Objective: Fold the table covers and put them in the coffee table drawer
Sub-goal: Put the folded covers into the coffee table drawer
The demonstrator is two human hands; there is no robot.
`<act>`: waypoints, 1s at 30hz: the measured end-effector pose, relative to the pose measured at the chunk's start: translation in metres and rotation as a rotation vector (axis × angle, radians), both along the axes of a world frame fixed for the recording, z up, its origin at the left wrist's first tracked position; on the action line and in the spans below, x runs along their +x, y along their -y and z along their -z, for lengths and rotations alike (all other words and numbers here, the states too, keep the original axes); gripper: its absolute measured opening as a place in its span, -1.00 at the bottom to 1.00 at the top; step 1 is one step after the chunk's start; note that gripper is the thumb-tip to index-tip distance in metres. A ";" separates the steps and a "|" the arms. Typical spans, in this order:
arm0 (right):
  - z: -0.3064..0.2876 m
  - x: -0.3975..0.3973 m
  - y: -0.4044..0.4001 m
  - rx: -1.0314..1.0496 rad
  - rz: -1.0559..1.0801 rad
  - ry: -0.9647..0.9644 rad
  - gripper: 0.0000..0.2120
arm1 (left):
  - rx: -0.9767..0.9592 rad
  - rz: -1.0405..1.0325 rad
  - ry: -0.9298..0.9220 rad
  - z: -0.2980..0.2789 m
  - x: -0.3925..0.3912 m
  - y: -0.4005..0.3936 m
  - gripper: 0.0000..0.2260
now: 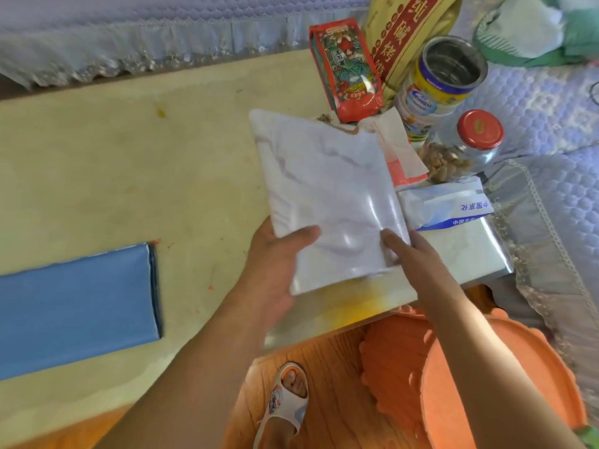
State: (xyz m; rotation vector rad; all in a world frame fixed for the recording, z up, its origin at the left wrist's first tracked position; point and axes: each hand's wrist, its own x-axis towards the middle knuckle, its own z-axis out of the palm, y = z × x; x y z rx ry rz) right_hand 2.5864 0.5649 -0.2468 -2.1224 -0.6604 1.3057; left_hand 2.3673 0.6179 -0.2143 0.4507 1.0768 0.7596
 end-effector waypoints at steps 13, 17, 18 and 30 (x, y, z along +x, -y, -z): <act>0.068 -0.184 0.131 -0.393 -0.314 -0.264 -0.44 | -0.424 0.106 -0.451 0.065 -0.235 0.156 -0.54; 0.087 -0.190 0.138 -0.403 -0.285 -0.302 -0.28 | 0.095 0.266 -1.299 0.075 -0.219 0.166 -0.36; 0.082 -0.190 0.137 -0.381 -0.280 -0.341 -0.30 | 0.392 0.438 -1.484 0.073 -0.214 0.162 -0.31; 0.068 -0.189 0.125 -0.213 -0.417 -0.296 -0.72 | 0.704 1.315 -1.536 0.105 -0.195 0.087 -0.12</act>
